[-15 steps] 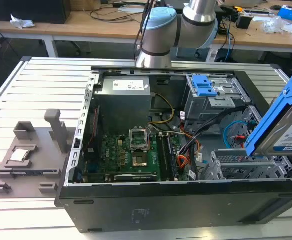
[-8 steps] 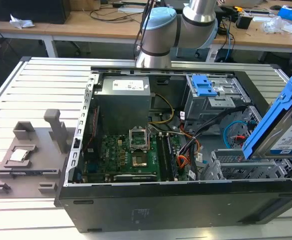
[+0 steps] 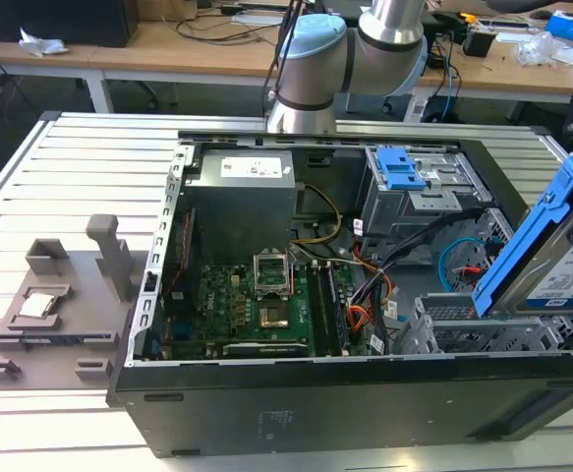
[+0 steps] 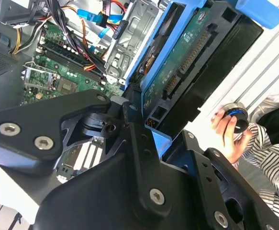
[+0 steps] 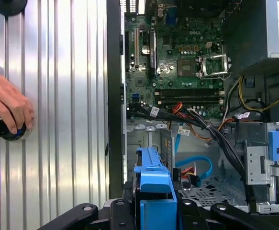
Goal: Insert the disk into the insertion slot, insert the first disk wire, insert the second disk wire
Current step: 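Insert the disk into the insertion slot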
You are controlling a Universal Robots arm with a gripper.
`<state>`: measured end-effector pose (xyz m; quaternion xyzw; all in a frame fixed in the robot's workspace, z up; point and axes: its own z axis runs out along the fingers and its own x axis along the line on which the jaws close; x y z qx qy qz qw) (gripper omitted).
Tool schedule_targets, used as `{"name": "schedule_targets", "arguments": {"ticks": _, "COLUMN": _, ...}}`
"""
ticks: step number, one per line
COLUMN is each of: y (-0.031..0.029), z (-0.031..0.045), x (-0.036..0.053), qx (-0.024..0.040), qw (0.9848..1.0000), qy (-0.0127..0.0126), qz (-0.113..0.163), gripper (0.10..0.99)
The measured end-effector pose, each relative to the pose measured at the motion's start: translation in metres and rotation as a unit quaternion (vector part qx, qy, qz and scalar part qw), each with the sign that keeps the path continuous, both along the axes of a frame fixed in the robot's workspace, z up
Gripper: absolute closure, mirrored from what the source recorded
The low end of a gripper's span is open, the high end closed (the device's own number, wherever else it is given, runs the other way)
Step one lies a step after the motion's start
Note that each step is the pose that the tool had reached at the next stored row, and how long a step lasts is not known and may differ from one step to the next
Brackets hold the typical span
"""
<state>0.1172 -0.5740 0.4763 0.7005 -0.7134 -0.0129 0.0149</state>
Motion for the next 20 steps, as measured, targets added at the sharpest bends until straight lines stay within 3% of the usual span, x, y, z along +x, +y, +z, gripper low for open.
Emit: {"name": "schedule_targets", "arguments": {"ticks": 20, "y": 0.0, "z": -0.0135, "x": 0.0, "qx": 0.0, "qw": 1.0, "qy": 0.0, "qz": 0.0, "gripper": 0.722}}
